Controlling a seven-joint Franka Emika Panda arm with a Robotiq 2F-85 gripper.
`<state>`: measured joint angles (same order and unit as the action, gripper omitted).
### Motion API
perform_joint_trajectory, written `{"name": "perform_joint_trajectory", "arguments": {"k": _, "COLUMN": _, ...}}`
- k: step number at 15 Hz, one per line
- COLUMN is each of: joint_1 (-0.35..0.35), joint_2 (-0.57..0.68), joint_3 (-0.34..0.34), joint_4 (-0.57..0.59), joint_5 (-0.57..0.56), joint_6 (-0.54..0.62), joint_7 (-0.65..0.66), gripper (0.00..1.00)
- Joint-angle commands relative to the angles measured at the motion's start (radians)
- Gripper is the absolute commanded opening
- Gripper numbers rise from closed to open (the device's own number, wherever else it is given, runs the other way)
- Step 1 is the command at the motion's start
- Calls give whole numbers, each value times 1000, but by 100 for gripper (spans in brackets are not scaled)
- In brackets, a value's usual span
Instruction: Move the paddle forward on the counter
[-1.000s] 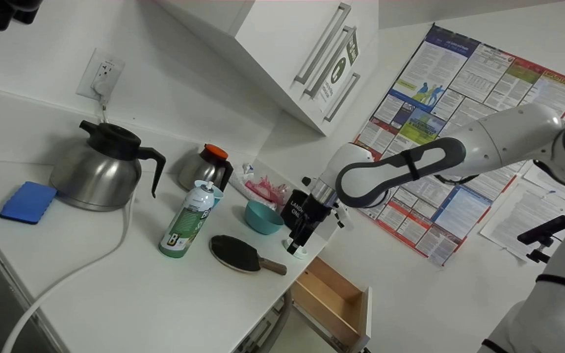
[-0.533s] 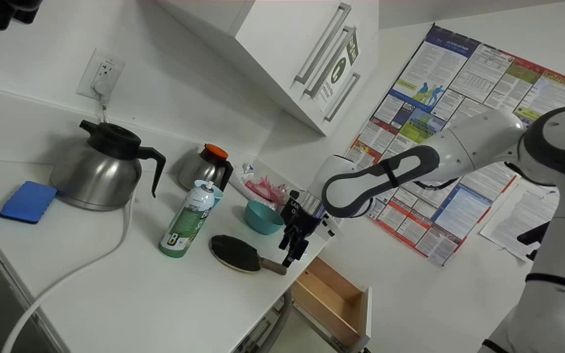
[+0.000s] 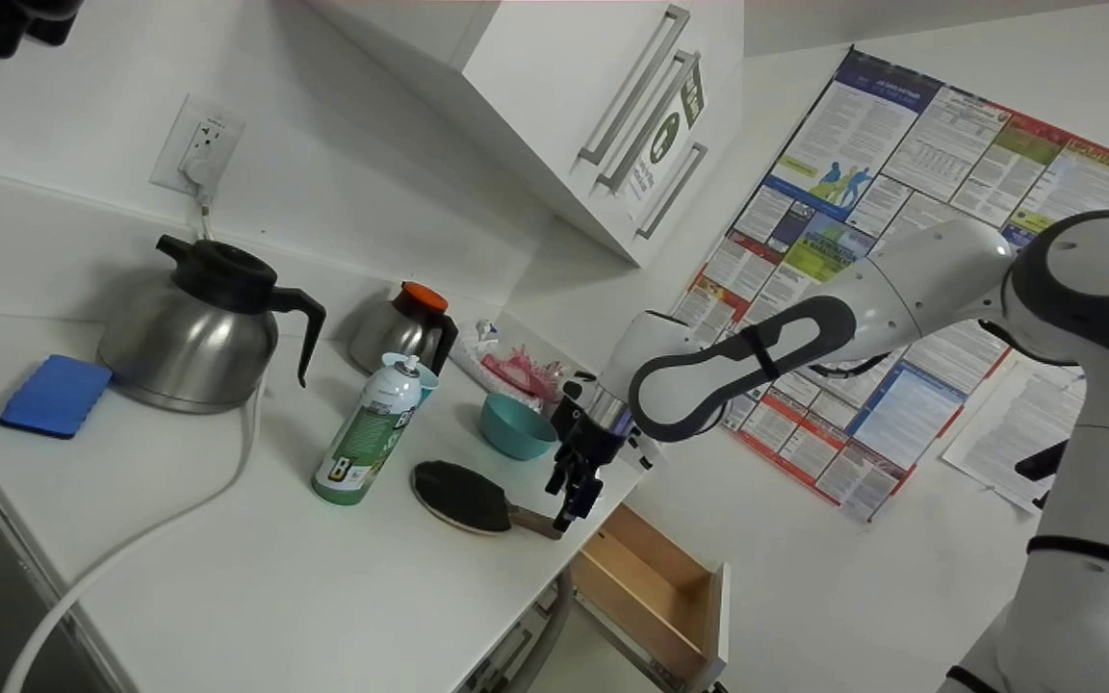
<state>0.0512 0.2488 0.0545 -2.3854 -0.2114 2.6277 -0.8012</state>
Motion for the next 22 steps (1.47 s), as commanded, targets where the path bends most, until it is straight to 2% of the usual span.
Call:
{"name": "perform_joint_trajectory", "arguments": {"k": 1, "joint_1": -16, "joint_2": 40, "joint_3": 28, "joint_4": 18, "joint_5": -14, "joint_6": 10, "joint_7": -13, "gripper": 100}}
{"name": "perform_joint_trajectory", "arguments": {"k": 9, "joint_1": -12, "joint_2": 82, "joint_3": 31, "joint_4": 26, "joint_5": -65, "joint_6": 99, "joint_7": 3, "gripper": 100}}
{"name": "perform_joint_trajectory", "arguments": {"k": 10, "joint_1": -13, "joint_2": 87, "joint_3": 32, "joint_4": 29, "joint_5": -70, "joint_6": 108, "joint_7": 3, "gripper": 75}}
{"name": "perform_joint_trajectory", "arguments": {"k": 11, "joint_1": -15, "joint_2": 90, "joint_3": 34, "joint_4": 31, "joint_5": -72, "joint_6": 111, "joint_7": 0, "gripper": 74}}
{"name": "perform_joint_trajectory", "arguments": {"k": 19, "joint_1": -21, "joint_2": 117, "joint_3": 44, "joint_4": 42, "joint_5": -71, "joint_6": 143, "joint_7": -8, "gripper": 12}}
{"name": "perform_joint_trajectory", "arguments": {"k": 20, "joint_1": -21, "joint_2": 120, "joint_3": 45, "joint_4": 45, "joint_5": -70, "joint_6": 139, "joint_7": -9, "gripper": 8}}
{"name": "perform_joint_trajectory", "arguments": {"k": 22, "joint_1": -25, "joint_2": 111, "joint_3": 61, "joint_4": 37, "joint_5": -51, "joint_6": 136, "joint_7": -12, "gripper": 8}}
